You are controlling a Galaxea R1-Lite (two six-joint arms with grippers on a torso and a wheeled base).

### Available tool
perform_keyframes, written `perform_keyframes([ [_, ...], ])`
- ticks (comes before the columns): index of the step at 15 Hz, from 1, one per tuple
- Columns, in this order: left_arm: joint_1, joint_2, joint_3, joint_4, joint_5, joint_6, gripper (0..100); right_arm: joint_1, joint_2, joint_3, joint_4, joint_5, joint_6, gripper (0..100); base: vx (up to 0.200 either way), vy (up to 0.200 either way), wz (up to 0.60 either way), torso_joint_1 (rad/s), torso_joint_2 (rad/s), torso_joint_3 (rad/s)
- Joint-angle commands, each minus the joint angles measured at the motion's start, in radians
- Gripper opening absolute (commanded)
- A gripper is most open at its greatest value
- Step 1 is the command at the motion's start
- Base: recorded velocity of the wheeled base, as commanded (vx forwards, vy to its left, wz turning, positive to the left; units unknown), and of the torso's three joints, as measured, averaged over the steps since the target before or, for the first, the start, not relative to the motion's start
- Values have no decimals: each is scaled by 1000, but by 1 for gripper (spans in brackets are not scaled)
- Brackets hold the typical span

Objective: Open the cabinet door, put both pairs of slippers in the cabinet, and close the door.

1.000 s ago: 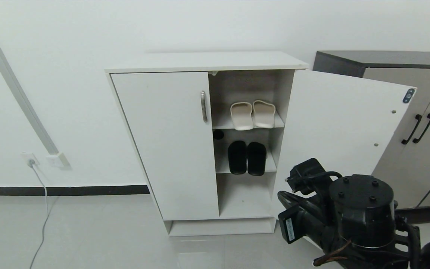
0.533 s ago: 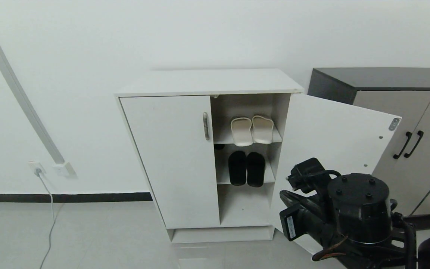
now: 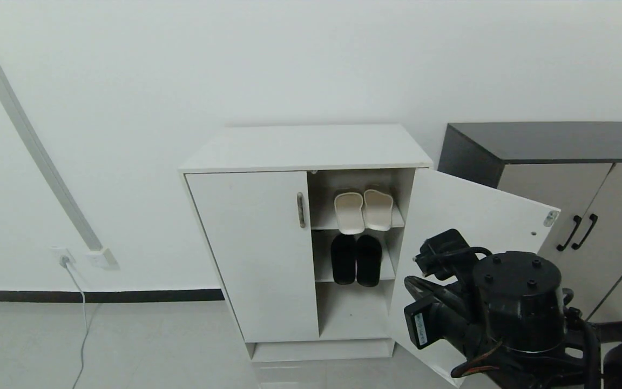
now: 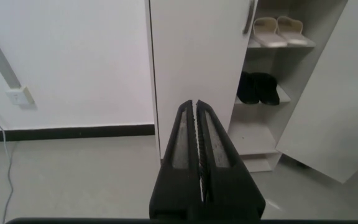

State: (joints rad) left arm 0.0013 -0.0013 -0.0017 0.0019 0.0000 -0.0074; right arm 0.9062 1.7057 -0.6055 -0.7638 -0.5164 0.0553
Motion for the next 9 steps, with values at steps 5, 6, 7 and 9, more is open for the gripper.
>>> perform_keyframes([
  [5, 0, 1, 0, 0, 0, 0, 0, 0, 2, 1, 0, 1, 0, 0, 0, 0, 0, 207, -524, -318],
  [6, 0, 1, 0, 0, 0, 0, 0, 0, 2, 1, 0, -1, 0, 0, 0, 0, 0, 227, -544, -320],
  [7, 0, 1, 0, 0, 0, 0, 0, 0, 2, 1, 0, 1, 1, 0, 0, 0, 0, 242, -564, -330],
  [9, 0, 1, 0, 0, 0, 0, 0, 0, 2, 1, -2, 1, 1, 0, 0, 0, 0, 239, -566, -327],
])
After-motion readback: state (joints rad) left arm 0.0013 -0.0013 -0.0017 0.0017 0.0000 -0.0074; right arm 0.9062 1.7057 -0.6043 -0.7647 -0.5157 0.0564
